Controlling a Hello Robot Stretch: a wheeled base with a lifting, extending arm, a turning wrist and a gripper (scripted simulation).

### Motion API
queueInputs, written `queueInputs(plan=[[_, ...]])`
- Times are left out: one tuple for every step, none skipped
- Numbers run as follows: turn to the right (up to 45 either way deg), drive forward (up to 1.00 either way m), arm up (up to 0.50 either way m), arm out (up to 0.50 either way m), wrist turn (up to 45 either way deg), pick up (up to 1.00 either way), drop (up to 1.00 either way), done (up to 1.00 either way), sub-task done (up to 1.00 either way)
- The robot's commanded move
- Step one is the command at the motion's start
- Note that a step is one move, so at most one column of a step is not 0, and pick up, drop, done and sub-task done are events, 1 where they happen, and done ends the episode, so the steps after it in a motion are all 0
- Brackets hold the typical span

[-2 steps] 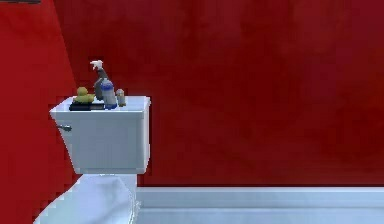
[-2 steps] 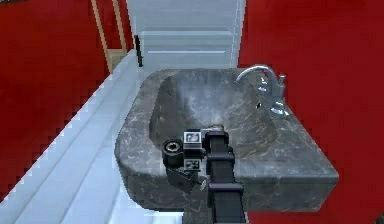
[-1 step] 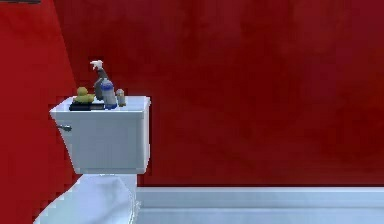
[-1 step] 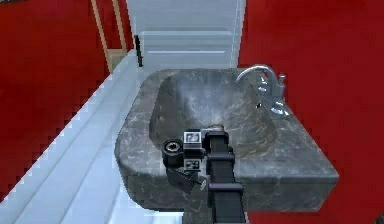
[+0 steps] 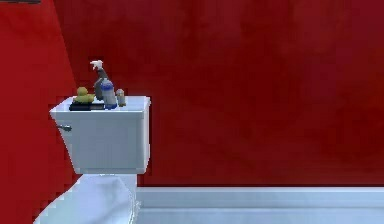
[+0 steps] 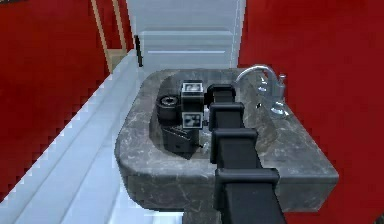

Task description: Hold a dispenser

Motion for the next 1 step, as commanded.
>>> queueInputs(plan=[[0.0, 0.0, 0.0, 0.0, 0.0, 0.0, 0.0, 1.0, 0.0]])
